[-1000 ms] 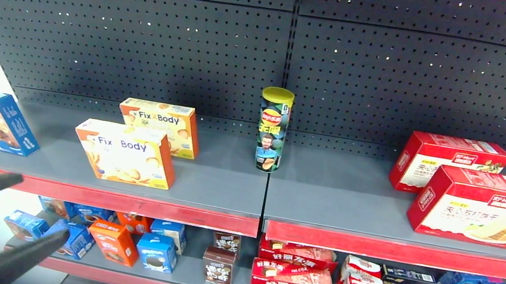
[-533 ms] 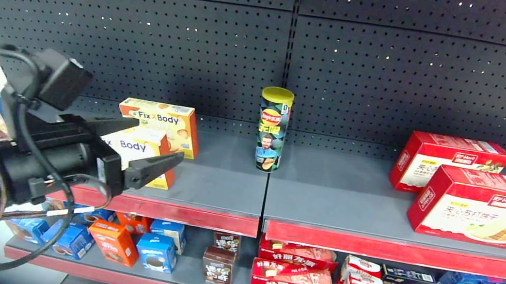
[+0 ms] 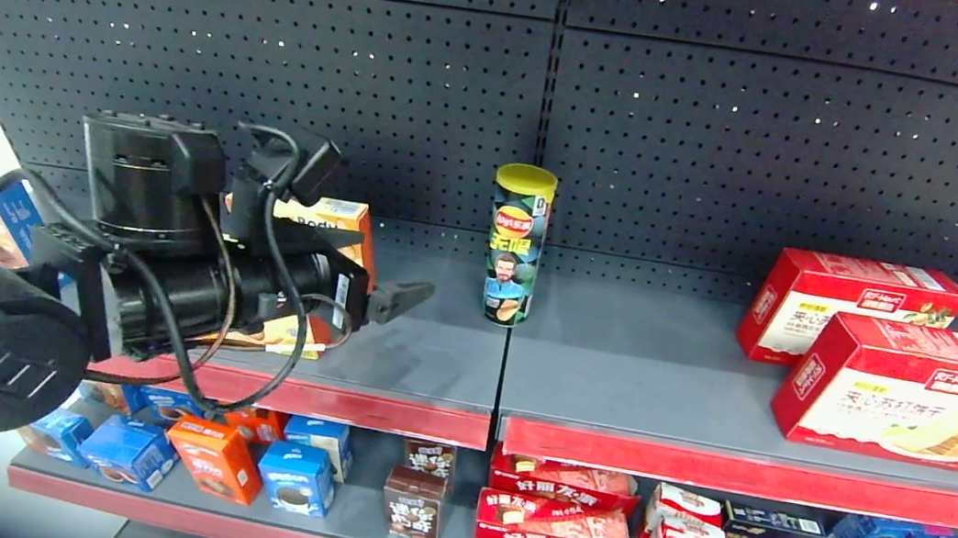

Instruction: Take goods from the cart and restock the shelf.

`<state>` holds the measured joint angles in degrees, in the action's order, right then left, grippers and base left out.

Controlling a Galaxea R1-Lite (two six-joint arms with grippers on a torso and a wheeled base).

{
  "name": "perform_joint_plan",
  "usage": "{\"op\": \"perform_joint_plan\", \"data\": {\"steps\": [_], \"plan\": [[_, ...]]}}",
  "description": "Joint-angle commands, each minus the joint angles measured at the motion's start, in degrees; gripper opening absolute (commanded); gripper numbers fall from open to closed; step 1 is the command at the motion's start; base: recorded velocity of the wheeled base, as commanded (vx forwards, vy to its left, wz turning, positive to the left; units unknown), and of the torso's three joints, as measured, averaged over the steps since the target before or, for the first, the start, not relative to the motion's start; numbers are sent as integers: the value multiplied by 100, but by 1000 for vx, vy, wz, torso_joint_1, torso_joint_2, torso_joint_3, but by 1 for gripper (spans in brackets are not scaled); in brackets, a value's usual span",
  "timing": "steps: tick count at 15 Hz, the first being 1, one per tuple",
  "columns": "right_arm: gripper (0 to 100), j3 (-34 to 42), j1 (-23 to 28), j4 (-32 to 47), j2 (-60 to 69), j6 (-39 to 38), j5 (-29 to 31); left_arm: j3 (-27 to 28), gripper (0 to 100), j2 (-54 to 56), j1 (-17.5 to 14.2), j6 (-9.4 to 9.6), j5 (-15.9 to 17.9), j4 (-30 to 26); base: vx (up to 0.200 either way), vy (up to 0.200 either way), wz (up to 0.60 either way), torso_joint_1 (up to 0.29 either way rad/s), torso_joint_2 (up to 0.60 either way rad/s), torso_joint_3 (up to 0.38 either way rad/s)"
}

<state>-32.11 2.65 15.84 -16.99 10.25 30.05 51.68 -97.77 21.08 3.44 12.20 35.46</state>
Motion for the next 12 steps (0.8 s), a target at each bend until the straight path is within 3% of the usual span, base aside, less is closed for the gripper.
{"op": "perform_joint_plan", "data": {"steps": [1, 4, 12], "plan": [[0, -6, -1, -2, -41, 3, 1, 510, 100, -568, 169, -344, -122, 5, 0, 0, 0, 0, 0, 0], [0, 3, -1, -2, -50, 3, 1, 1231, 100, -1060, 564, -730, -526, 5, 0, 0, 0, 0, 0, 0], [0, 56, 8, 7, 3, 3, 10, 1952, 100, -1877, 626, -880, -983, 5, 0, 0, 0, 0, 0, 0]]}}
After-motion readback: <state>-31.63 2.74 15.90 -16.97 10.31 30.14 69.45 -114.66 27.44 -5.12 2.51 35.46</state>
